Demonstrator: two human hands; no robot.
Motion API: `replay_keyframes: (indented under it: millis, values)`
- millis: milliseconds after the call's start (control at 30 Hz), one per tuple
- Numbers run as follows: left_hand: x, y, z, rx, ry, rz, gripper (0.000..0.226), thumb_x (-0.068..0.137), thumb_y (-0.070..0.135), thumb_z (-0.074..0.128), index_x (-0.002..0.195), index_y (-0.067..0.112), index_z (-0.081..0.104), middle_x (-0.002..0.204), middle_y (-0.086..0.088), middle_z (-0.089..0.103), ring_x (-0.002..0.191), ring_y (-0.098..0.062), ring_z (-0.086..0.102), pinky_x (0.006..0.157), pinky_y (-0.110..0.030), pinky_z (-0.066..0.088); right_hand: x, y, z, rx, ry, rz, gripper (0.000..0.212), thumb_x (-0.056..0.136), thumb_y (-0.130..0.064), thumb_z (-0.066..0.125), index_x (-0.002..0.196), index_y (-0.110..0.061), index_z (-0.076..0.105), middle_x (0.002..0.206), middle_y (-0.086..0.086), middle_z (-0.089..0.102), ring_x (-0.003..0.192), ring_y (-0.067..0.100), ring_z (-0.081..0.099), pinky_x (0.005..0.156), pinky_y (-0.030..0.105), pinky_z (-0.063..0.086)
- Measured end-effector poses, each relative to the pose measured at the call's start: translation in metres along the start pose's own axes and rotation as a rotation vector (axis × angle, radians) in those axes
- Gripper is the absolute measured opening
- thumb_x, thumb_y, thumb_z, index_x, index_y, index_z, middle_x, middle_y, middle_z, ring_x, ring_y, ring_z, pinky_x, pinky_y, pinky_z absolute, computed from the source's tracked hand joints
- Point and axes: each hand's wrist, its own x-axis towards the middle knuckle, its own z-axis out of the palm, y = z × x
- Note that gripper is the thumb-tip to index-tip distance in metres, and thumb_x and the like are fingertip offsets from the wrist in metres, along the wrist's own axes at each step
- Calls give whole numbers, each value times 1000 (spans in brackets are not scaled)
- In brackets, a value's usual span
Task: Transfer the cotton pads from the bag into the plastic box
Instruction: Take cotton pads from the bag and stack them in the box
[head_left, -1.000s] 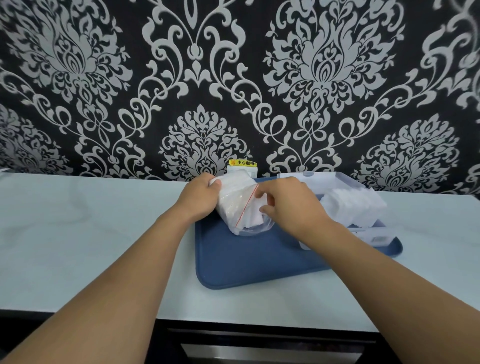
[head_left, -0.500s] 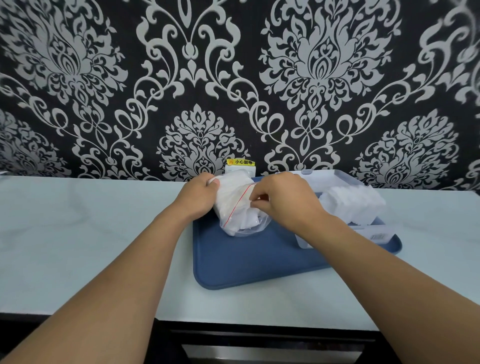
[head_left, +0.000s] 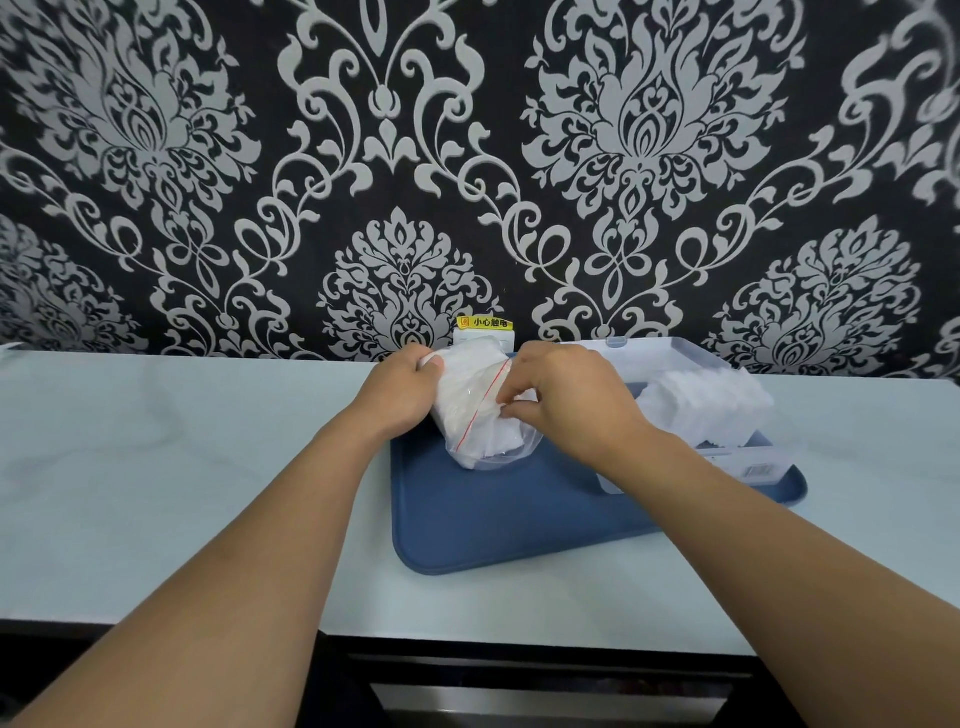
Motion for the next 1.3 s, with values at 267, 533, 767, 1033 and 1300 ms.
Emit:
replay_keyframes:
  millis: [267,533,767,1033,1300]
  values:
    - [2,0,1,6,-4,-7,26,106,28,41,114,13,60,104,-1,59,99,-21,53,81,-30,36,-14,10,-19,99,-15,-71,10,73,-23,84,72,-23,73,91,-10,71,70,10,59,68,36,53]
    - [1,1,1,26,2,-10,24,106,28,40,113,15,59,105,-2,59,99,-22,53,81,-30,35,-10,-12,-10,69,-145,-133,10,85,-23,68,91,-32,69,82,-18,66,69,-3,49,65,26,41]
    - [-1,5,1,26,5,-13,30,106,28,40,121,11,59,111,-5,60,104,-24,54,85,-31,39,1,-23,-4,-115,-259,-221,24,82,-19,56,94,-28,75,91,-3,67,89,25,61,73,43,53]
    - [-2,6,1,34,4,-15,31,105,27,40,122,10,60,113,-6,62,108,-26,56,89,-33,42,4,-42,-19,-378,-377,-233,26,79,-3,57,96,-17,69,92,1,52,89,27,59,66,35,44]
    - [-2,7,1,37,5,-11,30,105,27,41,119,9,61,111,-7,63,104,-26,56,85,-31,41,4,-36,7,-190,-185,-179,19,83,-6,60,91,-24,59,93,2,61,87,26,61,65,36,47]
